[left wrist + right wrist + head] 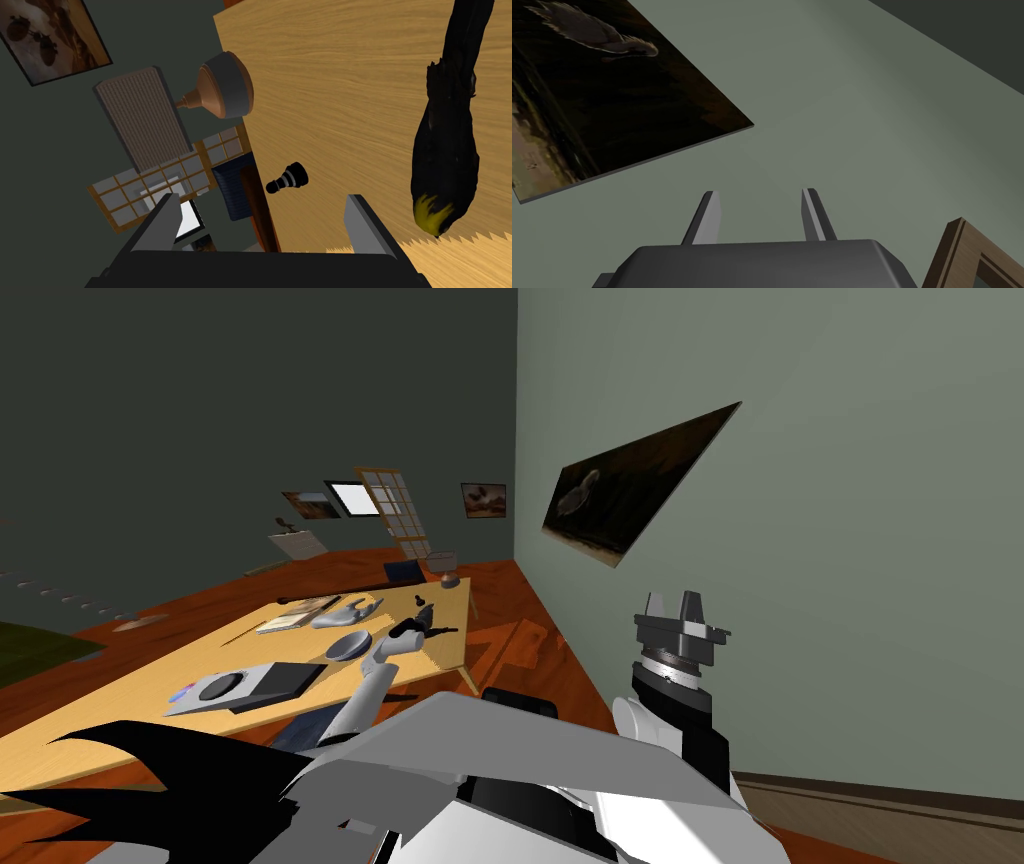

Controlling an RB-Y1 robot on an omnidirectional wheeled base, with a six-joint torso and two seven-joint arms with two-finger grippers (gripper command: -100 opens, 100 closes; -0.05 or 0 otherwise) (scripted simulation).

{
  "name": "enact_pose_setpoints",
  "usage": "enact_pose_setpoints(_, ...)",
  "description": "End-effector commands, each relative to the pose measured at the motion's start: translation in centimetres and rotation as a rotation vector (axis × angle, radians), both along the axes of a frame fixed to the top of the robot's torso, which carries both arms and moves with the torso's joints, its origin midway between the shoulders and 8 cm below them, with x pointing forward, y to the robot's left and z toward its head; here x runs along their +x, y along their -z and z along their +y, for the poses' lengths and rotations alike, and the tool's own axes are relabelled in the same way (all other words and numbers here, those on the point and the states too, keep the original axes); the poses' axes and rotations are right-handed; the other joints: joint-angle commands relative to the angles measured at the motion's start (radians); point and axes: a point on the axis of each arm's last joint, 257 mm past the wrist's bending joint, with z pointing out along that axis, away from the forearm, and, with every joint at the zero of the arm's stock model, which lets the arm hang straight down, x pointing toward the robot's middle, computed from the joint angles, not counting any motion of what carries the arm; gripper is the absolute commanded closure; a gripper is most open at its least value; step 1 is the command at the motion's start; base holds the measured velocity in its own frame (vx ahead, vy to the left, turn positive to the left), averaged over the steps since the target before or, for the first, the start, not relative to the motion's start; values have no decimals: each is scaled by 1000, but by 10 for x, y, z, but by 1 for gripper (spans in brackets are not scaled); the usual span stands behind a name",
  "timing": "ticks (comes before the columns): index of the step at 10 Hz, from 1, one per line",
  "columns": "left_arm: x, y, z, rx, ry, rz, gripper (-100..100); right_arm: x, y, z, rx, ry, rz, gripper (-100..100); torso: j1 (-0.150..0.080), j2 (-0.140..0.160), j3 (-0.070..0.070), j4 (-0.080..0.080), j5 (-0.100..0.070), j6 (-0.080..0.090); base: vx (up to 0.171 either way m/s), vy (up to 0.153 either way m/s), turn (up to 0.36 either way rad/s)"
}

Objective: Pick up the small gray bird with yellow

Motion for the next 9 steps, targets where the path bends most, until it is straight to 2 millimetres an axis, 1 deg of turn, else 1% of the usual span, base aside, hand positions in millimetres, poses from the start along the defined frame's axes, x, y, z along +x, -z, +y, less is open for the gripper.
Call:
enact_pose_setpoints(1, -8, 16, 4, -21, -20, 41, -100, 0, 0, 0, 0, 0, 0, 0, 0, 0, 0, 0, 0, 0, 41, 5, -11)
enact_pose_setpoints(2, -19, 33, 12, -52, -49, 92, -100, 0, 0, 0, 0, 0, 0, 0, 0, 0, 0, 0, 0, 0, 62, 7, -22)
enact_pose_setpoints(3, -20, 35, 12, -54, -50, 97, -100, 0, 0, 0, 0, 0, 0, 0, 0, -1, -1, 0, 0, 0, 51, 7, -11)
enact_pose_setpoints(4, -32, 52, 19, -86, -79, 147, -100, 0, 0, 0, 0, 0, 0, 0, 0, -1, 0, 0, 0, 0, 51, 15, -20)
enact_pose_setpoints(5, -38, 59, 24, -109, -99, 175, -100, 0, 0, 0, 0, 0, 0, 0, 1, -1, 0, 0, 0, 0, 70, 19, -28)
enact_pose_setpoints(6, -45, 69, 24, -122, -108, 202, -100, 0, 0, 0, 0, 0, 0, 0, 1, -2, -1, 0, 0, 0, 65, 15, -16)
enact_pose_setpoints(7, -57, 83, 29, -153, -134, 243, -100, 0, 0, 0, 0, 0, 0, 0, 1, -1, -1, 0, 0, 0, 72, 30, -22)
enact_pose_setpoints(8, -59, 84, 28, -156, -135, 250, -100, 0, 0, 0, 0, 0, 0, 0, 1, -2, -1, 0, 0, 0, 56, 25, -8)
enact_pose_setpoints(9, -72, 99, 31, -190, -160, 296, -100, 0, 0, 0, 0, 0, 0, 0, 1, -1, -1, 0, 0, 0, 56, 18, -23)
